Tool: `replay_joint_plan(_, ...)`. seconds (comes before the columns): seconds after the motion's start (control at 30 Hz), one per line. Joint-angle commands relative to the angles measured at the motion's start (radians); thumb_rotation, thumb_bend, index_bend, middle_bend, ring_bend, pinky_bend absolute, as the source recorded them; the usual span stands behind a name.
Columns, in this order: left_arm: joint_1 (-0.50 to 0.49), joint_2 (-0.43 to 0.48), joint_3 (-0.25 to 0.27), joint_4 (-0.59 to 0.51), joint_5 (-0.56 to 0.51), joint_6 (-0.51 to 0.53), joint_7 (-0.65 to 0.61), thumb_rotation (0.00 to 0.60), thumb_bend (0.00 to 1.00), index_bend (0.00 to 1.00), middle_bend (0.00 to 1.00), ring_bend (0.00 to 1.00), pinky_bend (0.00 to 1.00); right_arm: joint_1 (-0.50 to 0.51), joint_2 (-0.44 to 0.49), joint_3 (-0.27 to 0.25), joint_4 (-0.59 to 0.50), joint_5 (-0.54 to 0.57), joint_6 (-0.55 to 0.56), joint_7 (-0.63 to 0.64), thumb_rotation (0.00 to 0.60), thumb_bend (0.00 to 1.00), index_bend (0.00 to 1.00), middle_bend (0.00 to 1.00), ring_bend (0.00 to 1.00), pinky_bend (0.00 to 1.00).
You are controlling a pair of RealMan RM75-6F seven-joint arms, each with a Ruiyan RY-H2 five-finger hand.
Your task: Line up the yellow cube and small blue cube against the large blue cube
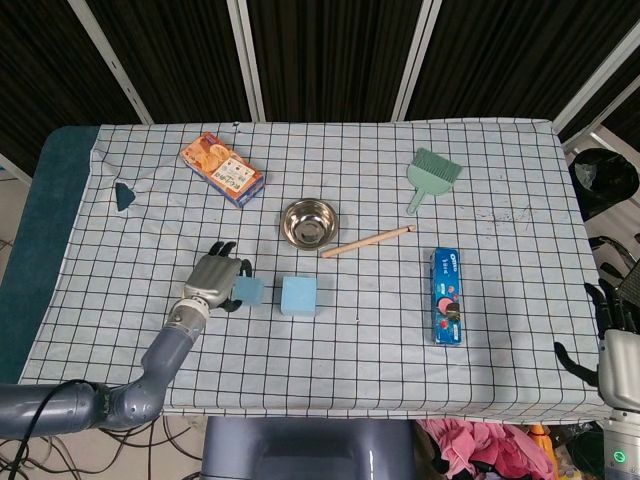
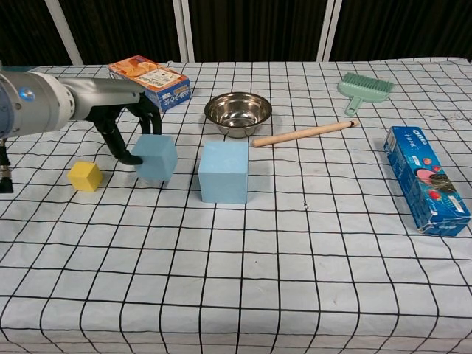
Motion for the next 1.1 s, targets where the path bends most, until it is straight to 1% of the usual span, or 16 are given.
replay_joint_plan(0.03,-0.034,-0.043,-0.014,0.043,-0.060,0.011,0.004,0.600,0.34,0.41,0.46,0.02,0.00,0.000,0.001,0.000,0.001,0.001,-0.001,0.002,0.600,0.19,0.10,0.05,0.19,0.12)
replay_joint_plan(0.17,-0.065,-0.061,-0.017,0.070,-0.110,0.003,0.013,0.600,0.34,0.41,0.45,0.02,0.00,-0.001,0.002,0.000,0.001,0.001,0.000,0.005,0.600,0.19,0.10,0.05,0.19,0.12)
replay_joint_plan(0.33,-0.094,-0.085,-0.012,0.093,-0.140,0.006,0.019,0.600,0.34,0.41,0.45,0.02,0.00,-0.001,0.003,0.000,0.002,0.003,-0.001,0.007,0.600,0.19,0.10,0.05,0.19,0.12)
replay_joint_plan(0.77,-0.136,-0.141,-0.003,0.136,-0.170,0.026,0.015,0.600,0.33,0.41,0.45,0.02,0.00,-0.001,0.003,0.001,0.008,0.005,-0.003,0.014,0.600,0.19,0.10,0.05,0.19,0.12)
replay_joint_plan(0.9,-0.145,-0.152,-0.007,0.146,-0.191,0.014,0.012,0.600,0.32,0.41,0.45,0.02,0.00,-0.001,0.003,0.000,0.008,0.007,-0.005,0.012,0.600,0.19,0.10,0.05,0.19,0.12)
replay_joint_plan(1.1,-0.160,-0.158,0.002,0.154,-0.213,0.008,0.024,0.600,0.32,0.41,0.45,0.02,0.00,-0.001,0.004,0.000,0.007,0.007,-0.004,0.013,0.600,0.19,0.10,0.05,0.19,0.12)
